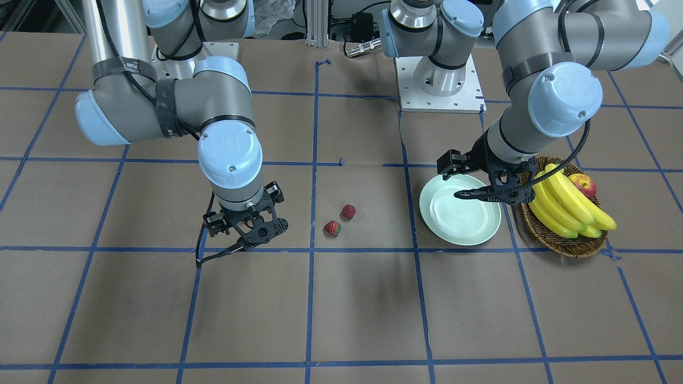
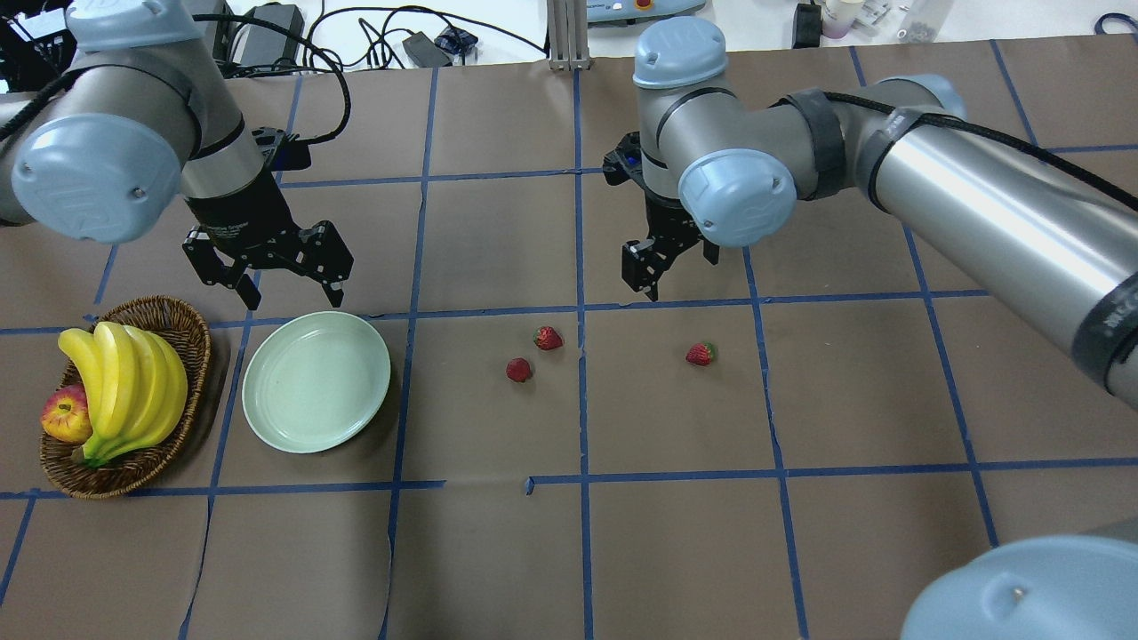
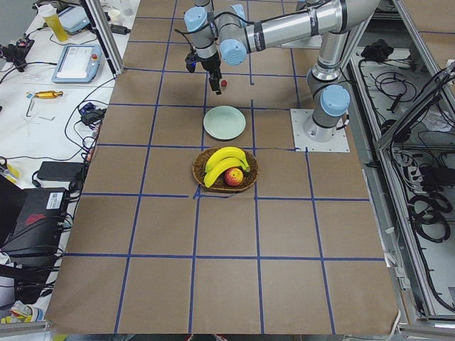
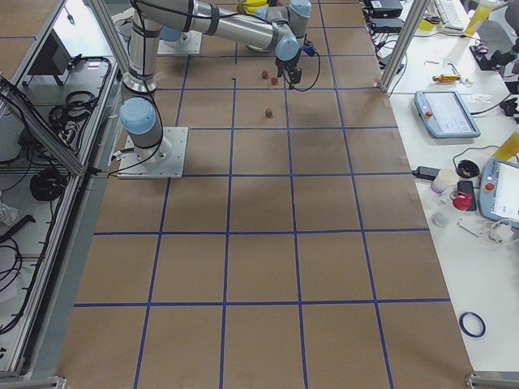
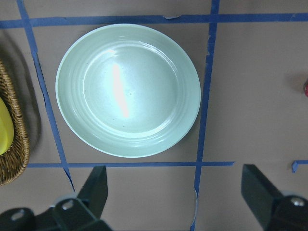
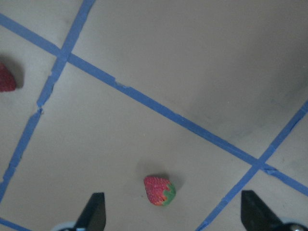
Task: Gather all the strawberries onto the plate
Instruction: 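Move the right gripper to the last strawberry and grasp it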
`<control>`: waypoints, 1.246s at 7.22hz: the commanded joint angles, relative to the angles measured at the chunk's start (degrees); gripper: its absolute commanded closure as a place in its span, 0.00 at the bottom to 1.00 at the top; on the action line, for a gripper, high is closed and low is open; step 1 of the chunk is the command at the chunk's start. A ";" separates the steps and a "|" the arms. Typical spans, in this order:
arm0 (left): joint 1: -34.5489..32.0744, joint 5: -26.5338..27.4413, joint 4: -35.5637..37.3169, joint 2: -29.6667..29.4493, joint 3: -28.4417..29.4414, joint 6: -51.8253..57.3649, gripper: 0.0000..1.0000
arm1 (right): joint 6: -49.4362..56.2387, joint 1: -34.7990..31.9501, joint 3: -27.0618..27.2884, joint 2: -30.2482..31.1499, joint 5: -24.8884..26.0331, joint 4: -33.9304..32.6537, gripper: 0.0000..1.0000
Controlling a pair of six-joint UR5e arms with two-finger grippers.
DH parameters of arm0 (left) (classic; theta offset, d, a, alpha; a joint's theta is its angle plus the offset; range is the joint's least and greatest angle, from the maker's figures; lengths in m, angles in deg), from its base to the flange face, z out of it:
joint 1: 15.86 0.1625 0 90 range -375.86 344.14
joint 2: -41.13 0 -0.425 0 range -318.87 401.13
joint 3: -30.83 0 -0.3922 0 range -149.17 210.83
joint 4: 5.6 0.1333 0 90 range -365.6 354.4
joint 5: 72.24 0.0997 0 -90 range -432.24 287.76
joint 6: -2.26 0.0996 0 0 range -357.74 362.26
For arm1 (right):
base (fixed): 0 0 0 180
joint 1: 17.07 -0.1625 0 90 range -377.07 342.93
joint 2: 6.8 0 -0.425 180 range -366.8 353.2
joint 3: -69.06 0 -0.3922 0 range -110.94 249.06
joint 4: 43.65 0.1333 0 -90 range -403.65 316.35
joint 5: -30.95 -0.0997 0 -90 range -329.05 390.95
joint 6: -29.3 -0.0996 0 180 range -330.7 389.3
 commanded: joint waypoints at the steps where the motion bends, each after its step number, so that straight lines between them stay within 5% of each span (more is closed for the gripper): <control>1: 0.00 -0.26 -0.01 -0.15 -0.24 -0.10 0.00 | 2.40 1.24 6.10 0.32 -0.26 -2.38 0.00; 4: 0.00 -0.17 0.25 -0.15 -0.94 -0.10 0.00 | 2.48 1.24 12.81 -0.47 -0.88 -10.93 0.00; 5: 0.00 -0.17 0.25 -0.15 -1.03 -0.10 0.00 | 2.39 1.16 13.25 -0.73 -0.88 -10.85 0.09; 7: 0.00 -0.17 0.25 -0.15 -1.21 -0.10 0.00 | 2.74 1.07 13.87 -1.43 -0.79 -12.34 0.55; 8: 0.00 -0.08 0.34 -0.15 -1.21 -0.10 0.00 | 3.09 1.07 13.78 -1.35 -0.36 -12.43 0.93; 9: 0.00 -0.08 0.25 -0.15 -1.21 -0.10 0.00 | 3.18 1.07 13.78 -1.35 -0.09 -12.35 1.00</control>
